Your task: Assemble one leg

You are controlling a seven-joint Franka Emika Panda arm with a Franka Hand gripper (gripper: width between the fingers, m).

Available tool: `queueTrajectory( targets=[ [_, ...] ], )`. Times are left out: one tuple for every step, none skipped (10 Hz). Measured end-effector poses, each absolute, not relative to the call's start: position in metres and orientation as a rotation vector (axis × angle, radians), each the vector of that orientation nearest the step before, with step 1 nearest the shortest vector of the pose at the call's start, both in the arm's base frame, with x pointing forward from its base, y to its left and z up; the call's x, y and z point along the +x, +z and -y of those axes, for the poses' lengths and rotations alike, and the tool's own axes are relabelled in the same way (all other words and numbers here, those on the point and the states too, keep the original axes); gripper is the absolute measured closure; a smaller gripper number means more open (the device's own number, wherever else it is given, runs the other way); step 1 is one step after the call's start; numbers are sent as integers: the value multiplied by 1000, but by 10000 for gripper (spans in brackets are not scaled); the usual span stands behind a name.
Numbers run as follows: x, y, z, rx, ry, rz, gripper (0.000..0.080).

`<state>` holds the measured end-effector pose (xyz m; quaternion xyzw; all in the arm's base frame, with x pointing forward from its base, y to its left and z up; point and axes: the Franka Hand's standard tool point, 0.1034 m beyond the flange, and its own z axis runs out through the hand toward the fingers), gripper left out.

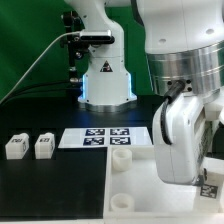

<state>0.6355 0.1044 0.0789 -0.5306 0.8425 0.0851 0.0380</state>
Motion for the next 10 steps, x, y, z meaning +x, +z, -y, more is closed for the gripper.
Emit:
queueTrajectory(
  targets=[
    [634,77,-105,-1637,264,-2582,488],
    [634,77,-105,-1638,265,-2583,273],
    [633,77,-108,-1644,268,-2581,273],
    [629,77,-120,-1669,280,-2570,177],
    [628,80,-130,-1687,280,-2555,177],
    [628,85,-137,-1702,282,-2541,155],
    [626,86,-139,-1711,290,-2539,151],
    [626,84,-138,-1713,290,-2540,151],
    [626,84,-138,-1714,290,-2539,150],
    [625,84,-138,-1714,290,-2540,150]
  ],
)
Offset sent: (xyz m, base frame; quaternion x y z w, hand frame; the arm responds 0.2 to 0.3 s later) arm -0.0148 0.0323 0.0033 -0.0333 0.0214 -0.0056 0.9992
